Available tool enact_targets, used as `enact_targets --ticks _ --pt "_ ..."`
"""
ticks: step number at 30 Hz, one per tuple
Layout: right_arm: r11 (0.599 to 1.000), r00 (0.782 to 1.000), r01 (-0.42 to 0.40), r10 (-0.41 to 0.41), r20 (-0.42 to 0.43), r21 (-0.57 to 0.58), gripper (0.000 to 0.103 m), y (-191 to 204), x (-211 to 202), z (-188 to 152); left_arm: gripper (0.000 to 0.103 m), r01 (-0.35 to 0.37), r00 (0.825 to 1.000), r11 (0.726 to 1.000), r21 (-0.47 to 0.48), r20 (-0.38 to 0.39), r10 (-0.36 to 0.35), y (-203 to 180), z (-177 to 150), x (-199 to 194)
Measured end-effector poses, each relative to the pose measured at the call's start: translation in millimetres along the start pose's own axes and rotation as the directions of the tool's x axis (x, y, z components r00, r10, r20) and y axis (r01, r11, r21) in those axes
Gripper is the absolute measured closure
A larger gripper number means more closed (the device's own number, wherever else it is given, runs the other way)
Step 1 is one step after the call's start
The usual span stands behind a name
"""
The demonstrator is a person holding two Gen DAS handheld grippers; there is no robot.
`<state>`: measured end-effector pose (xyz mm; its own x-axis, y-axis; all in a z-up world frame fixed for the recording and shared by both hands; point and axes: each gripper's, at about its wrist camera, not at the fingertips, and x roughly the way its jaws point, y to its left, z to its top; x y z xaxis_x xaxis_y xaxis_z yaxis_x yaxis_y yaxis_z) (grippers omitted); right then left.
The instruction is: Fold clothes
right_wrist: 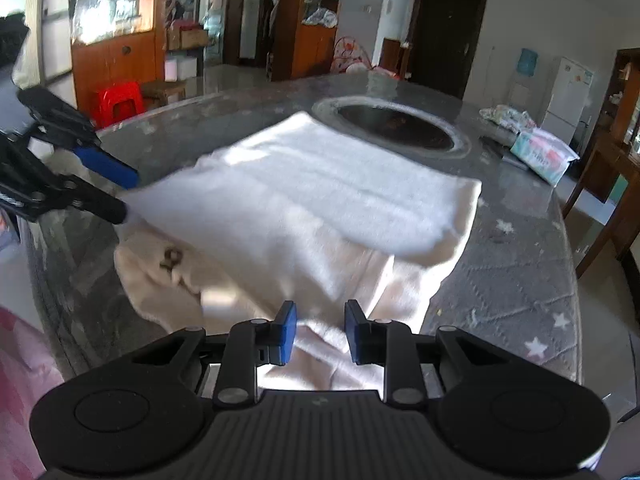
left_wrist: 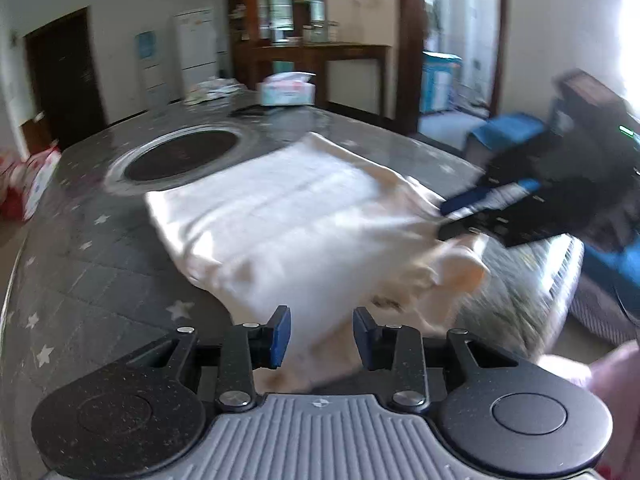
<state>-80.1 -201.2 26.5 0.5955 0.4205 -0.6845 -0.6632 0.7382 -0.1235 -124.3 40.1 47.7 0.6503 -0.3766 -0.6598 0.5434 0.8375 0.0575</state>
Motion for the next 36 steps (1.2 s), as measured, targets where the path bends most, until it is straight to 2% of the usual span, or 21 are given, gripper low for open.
enact_targets --ticks 5,7,15,17,20,23,28,32,36 --pt "1.0 1.0 0.008 -0.008 0.025 -0.011 0.078 1 -10 3 0.065 0.012 1.0 0.993 0.121 -0.021 -0.01 -21 -12 4" --pt "1.0 1.0 0.003 -0.003 0.0 -0.023 0.078 1 -8 3 0.065 0.016 1.0 0.988 0.155 -0.02 -0.013 -28 -14 8" --pt "0.999 1.0 0.026 -0.026 -0.002 -0.042 0.075 -1 -21 1 0.065 -0.011 0.999 0.971 0.24 0.043 0.0 -40 -15 19" --pt "0.998 1.0 0.031 -0.031 -0.002 -0.046 0.057 -2 -25 1 0.067 -0.008 0.999 0.967 0.253 0.054 -0.005 -41 -14 22" --pt "0.996 0.999 0.044 -0.044 -0.009 -0.076 0.053 -1 -30 -1 0.085 0.0 0.998 0.966 0.26 0.064 -0.017 -42 -14 26" --pt "0.991 0.999 0.036 -0.039 -0.02 -0.13 0.046 3 -36 -4 0.093 0.001 0.995 0.973 0.231 0.094 -0.024 -36 -8 23" --pt "0.972 1.0 -0.006 0.004 -0.009 -0.234 0.036 18 -38 -11 0.094 0.017 0.991 0.994 0.105 0.132 -0.031 -8 12 17" --pt "0.95 0.999 0.01 0.005 0.047 -0.311 0.034 33 -29 -13 0.094 0.039 0.988 0.997 0.065 0.148 -0.048 3 24 17" --pt "0.944 0.996 0.029 0.002 0.094 -0.327 0.035 37 -8 -8 0.094 0.052 0.987 0.998 0.045 0.147 -0.058 9 29 20"
